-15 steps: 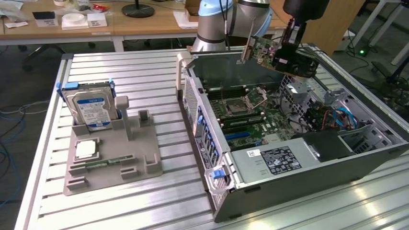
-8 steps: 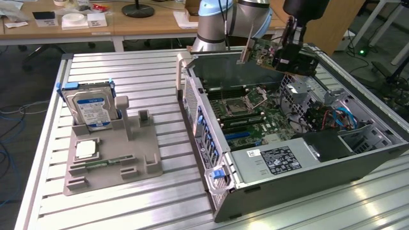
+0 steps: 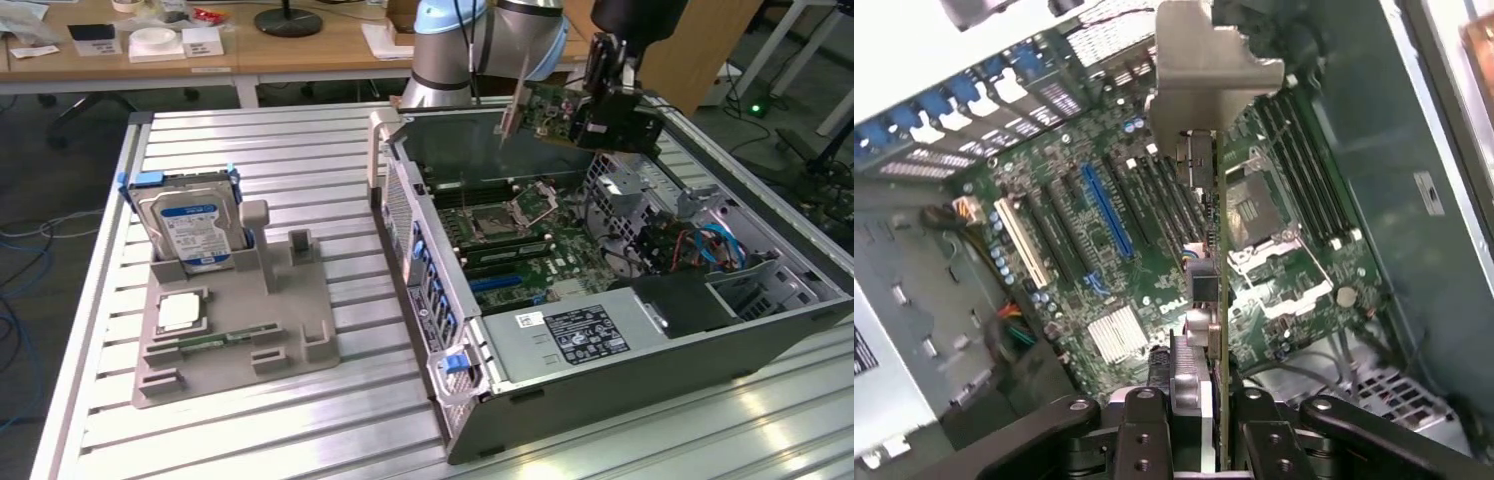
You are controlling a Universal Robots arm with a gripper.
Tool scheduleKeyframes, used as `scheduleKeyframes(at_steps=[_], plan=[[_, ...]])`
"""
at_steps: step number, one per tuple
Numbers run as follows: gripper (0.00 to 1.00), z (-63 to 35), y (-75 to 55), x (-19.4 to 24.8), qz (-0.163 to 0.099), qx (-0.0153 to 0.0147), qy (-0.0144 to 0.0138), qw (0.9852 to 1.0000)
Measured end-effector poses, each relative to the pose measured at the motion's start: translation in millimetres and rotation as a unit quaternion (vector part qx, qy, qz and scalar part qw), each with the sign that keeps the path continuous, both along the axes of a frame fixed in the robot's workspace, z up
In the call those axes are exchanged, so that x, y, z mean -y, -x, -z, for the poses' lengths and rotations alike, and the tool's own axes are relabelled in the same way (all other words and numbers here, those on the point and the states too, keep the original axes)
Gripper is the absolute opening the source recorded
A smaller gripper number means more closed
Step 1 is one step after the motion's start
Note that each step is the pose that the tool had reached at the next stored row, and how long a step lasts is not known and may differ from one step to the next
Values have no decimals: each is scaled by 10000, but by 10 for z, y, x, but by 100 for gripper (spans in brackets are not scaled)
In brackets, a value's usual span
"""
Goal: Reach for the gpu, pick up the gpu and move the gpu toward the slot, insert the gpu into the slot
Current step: 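Insert the gpu into the slot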
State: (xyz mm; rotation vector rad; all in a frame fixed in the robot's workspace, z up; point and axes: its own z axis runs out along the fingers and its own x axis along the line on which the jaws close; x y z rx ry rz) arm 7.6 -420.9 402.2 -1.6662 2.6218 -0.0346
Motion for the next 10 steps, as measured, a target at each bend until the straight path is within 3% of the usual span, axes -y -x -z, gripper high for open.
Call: scheduleKeyframes(at_steps=[5,10], plan=[[28,1,0,0,-443,0,0,9990],[28,1,0,0,-889,0,0,9960]])
